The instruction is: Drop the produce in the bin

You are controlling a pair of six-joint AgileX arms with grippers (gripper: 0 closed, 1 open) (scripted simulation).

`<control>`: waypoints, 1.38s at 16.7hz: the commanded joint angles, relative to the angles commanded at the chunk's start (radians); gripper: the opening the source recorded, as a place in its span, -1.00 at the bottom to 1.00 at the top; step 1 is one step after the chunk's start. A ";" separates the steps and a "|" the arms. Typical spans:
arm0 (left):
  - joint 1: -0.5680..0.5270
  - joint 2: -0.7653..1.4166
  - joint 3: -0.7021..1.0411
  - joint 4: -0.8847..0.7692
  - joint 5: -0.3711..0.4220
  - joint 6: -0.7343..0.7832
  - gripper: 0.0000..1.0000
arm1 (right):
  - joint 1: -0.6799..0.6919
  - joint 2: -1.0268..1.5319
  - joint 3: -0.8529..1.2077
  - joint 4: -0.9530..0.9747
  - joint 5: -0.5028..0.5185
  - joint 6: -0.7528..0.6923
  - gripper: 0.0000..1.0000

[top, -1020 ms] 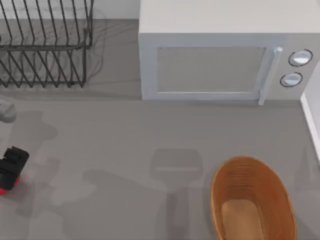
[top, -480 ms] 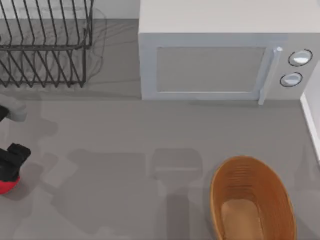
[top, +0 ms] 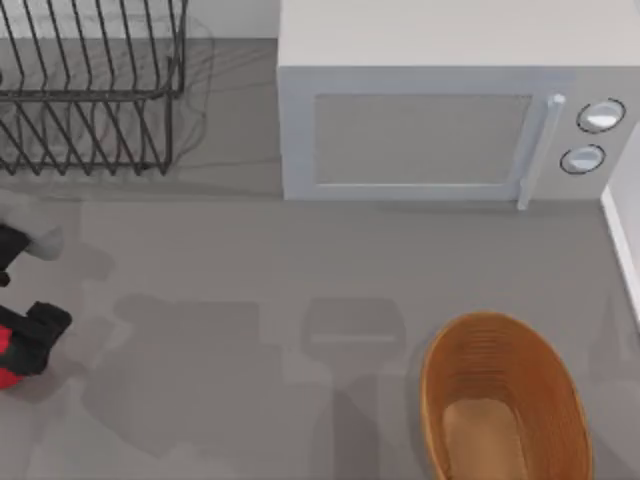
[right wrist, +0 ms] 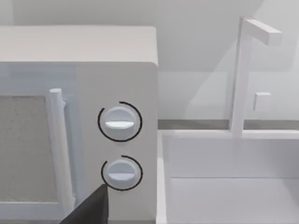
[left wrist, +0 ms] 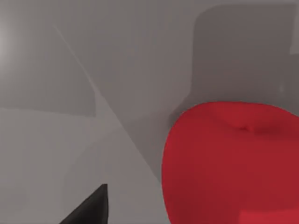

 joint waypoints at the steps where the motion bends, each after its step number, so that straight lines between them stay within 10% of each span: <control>1: 0.000 0.019 -0.021 0.045 0.000 0.001 1.00 | 0.000 0.000 0.000 0.000 0.000 0.000 1.00; 9: 0.002 0.086 -0.096 0.183 0.000 0.004 1.00 | 0.000 0.000 0.000 0.000 0.000 0.000 1.00; 23: 0.002 0.086 -0.096 0.183 0.000 0.004 -1.00 | 0.000 0.000 0.000 0.000 0.000 0.000 1.00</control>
